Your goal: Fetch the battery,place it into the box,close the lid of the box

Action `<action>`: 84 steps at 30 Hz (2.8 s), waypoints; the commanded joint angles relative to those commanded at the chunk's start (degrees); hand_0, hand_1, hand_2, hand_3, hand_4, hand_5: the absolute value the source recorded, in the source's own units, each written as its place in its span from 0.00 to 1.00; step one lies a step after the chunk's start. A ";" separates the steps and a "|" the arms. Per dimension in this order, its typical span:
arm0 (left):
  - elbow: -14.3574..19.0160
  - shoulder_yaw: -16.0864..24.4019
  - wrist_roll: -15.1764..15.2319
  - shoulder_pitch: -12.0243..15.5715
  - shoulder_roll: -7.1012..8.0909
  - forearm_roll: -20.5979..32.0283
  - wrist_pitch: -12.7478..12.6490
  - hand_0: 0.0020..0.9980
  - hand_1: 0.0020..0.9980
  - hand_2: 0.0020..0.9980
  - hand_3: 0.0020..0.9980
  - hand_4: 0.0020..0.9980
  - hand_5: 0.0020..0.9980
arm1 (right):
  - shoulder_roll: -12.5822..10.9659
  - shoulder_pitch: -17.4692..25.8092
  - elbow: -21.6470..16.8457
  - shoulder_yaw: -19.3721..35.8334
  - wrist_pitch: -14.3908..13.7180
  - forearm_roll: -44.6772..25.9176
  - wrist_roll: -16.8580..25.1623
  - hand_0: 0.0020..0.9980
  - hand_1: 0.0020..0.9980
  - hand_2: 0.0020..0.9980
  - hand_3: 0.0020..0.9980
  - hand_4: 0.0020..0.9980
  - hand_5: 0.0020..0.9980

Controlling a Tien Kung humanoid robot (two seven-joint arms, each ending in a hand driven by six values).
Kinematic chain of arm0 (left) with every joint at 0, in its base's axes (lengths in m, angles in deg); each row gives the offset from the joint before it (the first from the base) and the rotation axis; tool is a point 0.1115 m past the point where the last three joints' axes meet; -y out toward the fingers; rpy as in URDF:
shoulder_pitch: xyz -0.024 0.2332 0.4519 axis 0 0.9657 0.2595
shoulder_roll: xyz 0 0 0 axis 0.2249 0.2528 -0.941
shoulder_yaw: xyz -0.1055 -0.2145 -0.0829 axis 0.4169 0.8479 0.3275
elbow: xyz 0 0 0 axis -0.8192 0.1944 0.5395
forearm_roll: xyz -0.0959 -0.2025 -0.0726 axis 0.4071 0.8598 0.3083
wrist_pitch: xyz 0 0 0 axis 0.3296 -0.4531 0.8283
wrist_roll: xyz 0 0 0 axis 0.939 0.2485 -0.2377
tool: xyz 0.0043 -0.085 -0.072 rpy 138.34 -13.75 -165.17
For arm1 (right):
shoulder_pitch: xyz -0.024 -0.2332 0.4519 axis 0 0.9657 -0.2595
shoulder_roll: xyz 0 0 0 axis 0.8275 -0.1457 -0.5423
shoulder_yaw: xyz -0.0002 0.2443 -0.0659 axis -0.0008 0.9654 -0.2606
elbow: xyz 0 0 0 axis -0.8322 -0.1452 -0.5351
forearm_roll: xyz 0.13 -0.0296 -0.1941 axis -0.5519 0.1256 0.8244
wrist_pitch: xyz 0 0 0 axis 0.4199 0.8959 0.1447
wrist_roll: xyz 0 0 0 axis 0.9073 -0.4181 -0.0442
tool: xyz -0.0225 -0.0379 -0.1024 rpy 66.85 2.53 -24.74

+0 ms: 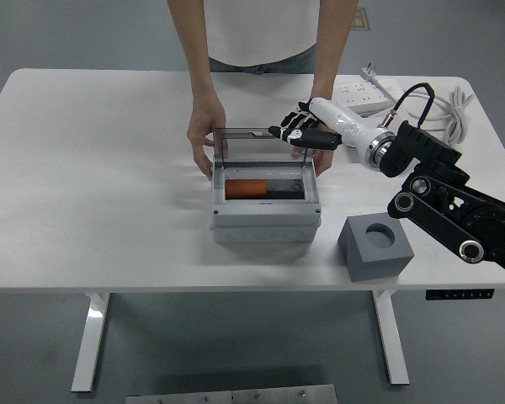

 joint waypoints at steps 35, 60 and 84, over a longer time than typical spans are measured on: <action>0.07 -0.04 -0.30 0.47 -0.11 0.35 -0.30 0.66 0.70 0.57 0.59 0.51 0.00 | -2.78 2.25 -4.67 0.88 1.99 -0.34 -2.34 0.63 0.62 0.66 0.66 0.84 0.88; 0.07 -0.16 -0.33 0.74 -0.20 0.43 -0.40 0.66 0.70 0.57 0.59 0.51 0.00 | -5.50 4.64 -8.07 3.71 4.32 -1.06 -5.02 0.60 0.60 0.66 0.66 0.84 0.87; 0.06 -0.04 -0.46 0.37 -0.24 -0.28 -0.53 0.66 0.70 0.57 0.59 0.51 0.00 | -6.43 5.79 -10.33 4.61 4.18 -4.02 -4.94 0.41 0.42 0.62 0.65 0.84 0.88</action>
